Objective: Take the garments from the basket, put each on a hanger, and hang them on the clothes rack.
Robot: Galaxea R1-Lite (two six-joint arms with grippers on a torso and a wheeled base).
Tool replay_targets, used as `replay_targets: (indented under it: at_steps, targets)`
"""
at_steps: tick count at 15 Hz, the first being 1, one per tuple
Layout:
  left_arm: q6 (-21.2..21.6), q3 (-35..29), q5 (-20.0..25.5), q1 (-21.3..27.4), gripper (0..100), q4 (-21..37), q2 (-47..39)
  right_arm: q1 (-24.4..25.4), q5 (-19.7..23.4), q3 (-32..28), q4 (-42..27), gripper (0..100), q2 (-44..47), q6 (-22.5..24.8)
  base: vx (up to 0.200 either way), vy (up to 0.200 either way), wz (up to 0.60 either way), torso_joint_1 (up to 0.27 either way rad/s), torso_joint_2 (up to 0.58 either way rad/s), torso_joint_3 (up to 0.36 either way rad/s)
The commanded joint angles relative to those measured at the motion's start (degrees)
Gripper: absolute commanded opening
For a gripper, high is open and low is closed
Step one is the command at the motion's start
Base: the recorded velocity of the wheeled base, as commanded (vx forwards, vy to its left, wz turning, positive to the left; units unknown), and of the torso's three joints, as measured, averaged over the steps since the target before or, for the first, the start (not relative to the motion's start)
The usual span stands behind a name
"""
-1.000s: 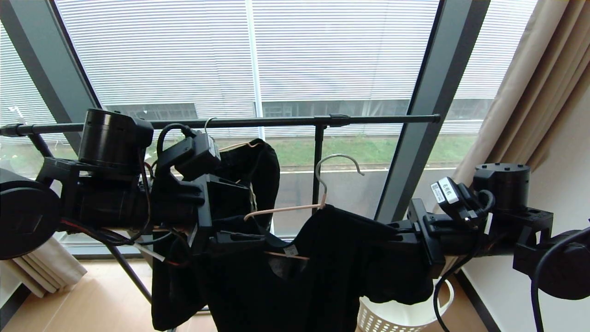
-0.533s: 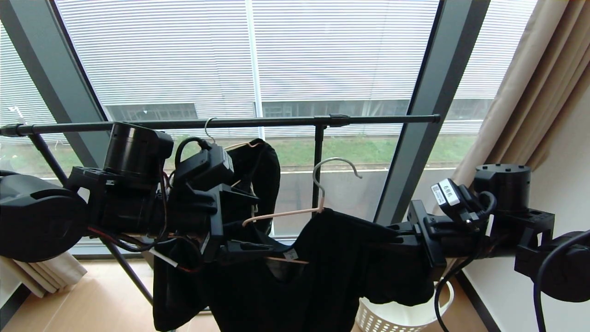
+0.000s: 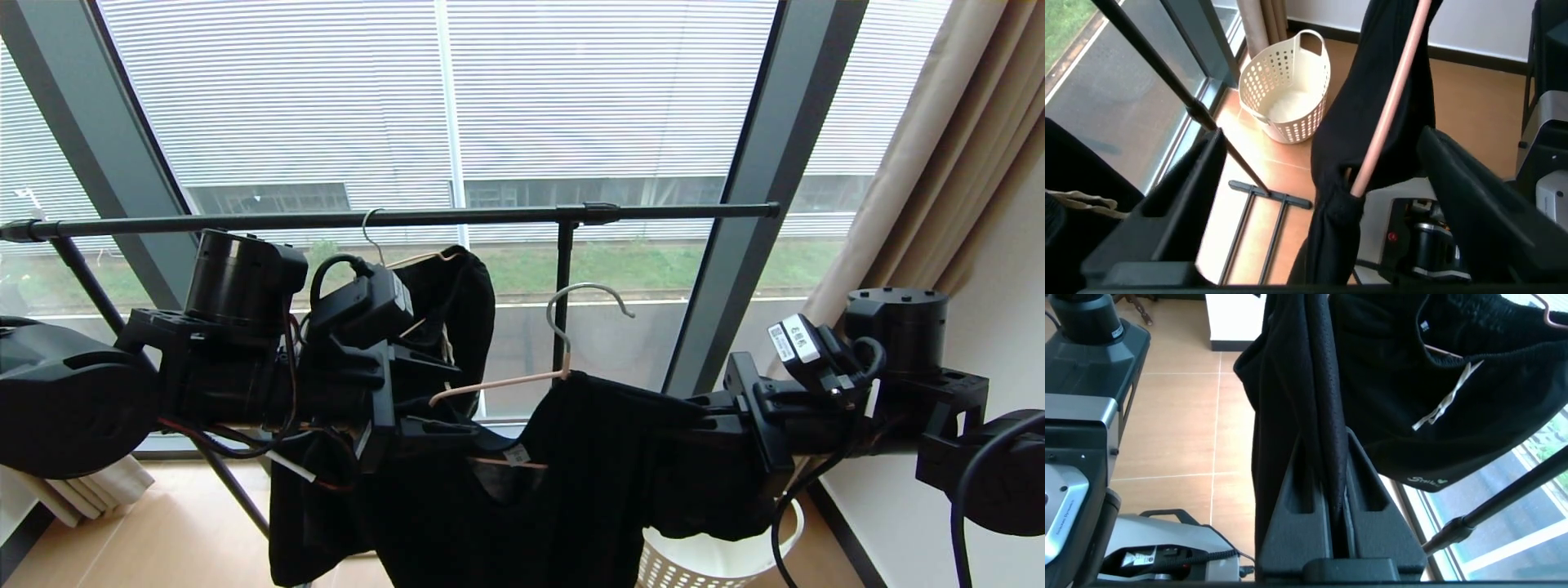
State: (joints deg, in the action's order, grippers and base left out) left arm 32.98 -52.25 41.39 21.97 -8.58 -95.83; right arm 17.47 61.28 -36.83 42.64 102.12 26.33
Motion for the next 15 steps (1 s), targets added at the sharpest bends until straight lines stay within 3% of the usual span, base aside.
replay_targets:
  at_steps: [1, 9, 10, 15]
  targets:
    - [0.0, 0.1, 0.0, 0.0, 0, 0.0, 0.7, 0.0, 0.0, -0.1, 0.1, 0, 0.3, 0.1, 0.0, 0.0, 0.0, 0.0, 0.0, 0.0]
    - [-0.5, 1.6, 0.0, -1.2, 0, -0.1, 3.2, -0.2, -0.2, 1.2, 4.4, 0, 1.0, -0.4, 0.0, 0.0, 0.0, 0.0, 0.0, 0.0]
    - [-0.8, 1.6, 0.0, -1.6, 0, -0.1, 3.5, -0.2, -0.3, 0.8, 5.1, 100, 1.2, -0.9, 0.0, 0.0, 0.0, 0.0, 0.0, 0.0]
    - [-1.7, 2.2, 0.1, -3.2, 0, 0.0, 5.7, -0.4, -0.4, 0.6, 5.6, 100, 1.5, -1.5, 0.0, 0.0, 0.0, 0.0, 0.0, 0.0]
